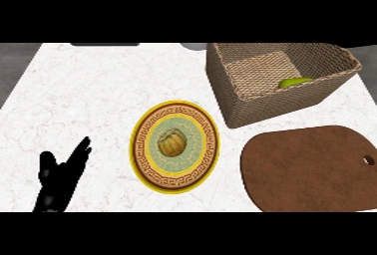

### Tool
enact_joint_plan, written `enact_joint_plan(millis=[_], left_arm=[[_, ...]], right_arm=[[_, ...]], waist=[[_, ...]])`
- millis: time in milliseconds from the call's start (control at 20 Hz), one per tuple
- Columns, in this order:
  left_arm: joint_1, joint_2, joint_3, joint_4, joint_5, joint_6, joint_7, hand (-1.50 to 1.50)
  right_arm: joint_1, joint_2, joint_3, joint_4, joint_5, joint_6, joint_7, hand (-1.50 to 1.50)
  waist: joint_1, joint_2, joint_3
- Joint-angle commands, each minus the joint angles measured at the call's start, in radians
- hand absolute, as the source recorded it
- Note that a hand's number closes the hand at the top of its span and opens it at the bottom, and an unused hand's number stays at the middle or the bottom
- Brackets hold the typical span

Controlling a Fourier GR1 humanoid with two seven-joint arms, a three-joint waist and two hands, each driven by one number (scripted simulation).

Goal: Pick the pear from the cutting board and place it in the basket

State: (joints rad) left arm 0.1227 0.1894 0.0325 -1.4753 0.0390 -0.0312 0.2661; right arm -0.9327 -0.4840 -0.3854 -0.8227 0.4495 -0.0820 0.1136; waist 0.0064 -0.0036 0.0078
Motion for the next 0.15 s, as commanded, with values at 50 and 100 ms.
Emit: enact_joint_plan(millis=[50,100], left_arm=[[0.029,-0.01,-0.005,0.022,-0.003,-0.004,0.029,0.0],[0.062,-0.012,-0.005,0.026,-0.001,-0.013,-0.001,0.0]], right_arm=[[0.042,-0.115,-0.07,0.064,-0.042,0.028,-0.056,-1.5],[0.046,-0.141,-0.087,0.038,-0.073,0.08,-0.016,-1.5]], waist=[[0.003,0.007,-0.007],[-0.002,0.004,-0.008]])
